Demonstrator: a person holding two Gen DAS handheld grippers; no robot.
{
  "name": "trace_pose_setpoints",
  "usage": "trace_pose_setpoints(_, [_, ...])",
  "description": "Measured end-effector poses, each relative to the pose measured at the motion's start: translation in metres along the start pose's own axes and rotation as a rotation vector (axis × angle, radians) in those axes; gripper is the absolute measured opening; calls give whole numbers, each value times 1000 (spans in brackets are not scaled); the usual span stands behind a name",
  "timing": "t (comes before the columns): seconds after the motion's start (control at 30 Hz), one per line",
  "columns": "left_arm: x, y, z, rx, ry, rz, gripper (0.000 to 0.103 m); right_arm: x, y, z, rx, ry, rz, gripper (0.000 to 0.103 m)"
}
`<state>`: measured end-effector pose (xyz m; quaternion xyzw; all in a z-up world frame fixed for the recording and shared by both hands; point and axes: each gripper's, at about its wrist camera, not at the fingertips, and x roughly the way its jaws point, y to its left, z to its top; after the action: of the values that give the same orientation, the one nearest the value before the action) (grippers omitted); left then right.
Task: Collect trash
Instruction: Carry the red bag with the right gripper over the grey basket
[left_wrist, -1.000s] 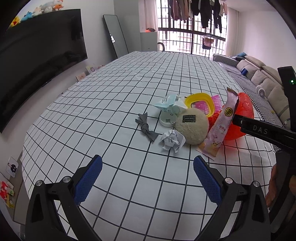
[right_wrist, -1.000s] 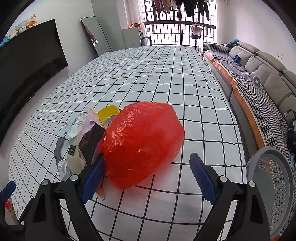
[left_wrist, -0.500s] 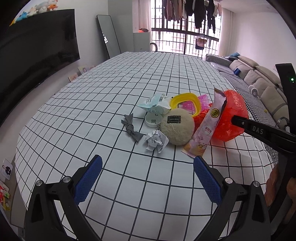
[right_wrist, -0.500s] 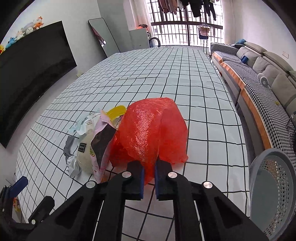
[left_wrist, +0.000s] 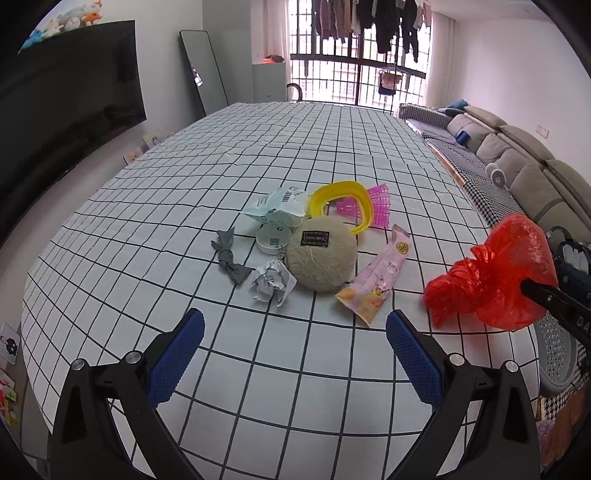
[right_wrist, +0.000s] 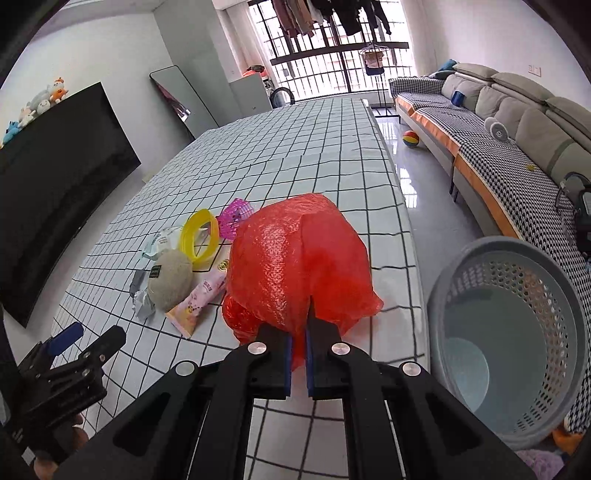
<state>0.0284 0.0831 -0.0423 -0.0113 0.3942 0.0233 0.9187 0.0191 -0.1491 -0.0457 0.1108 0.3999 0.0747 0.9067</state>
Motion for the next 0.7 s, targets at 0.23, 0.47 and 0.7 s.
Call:
trace_pose_setpoints(0.23, [28,-23,11,26,42,-18,97,-24,-26,-19,52,-18,2,5])
trace_pose_setpoints(0.47, [65,-45,12,49,120,-56,97,-26,-33,-26,70,-30,33,5])
trace_pose_setpoints(0.7, [90,-63,13,85,155,-34,97,-25,-48,-27,96,-34,66,5])
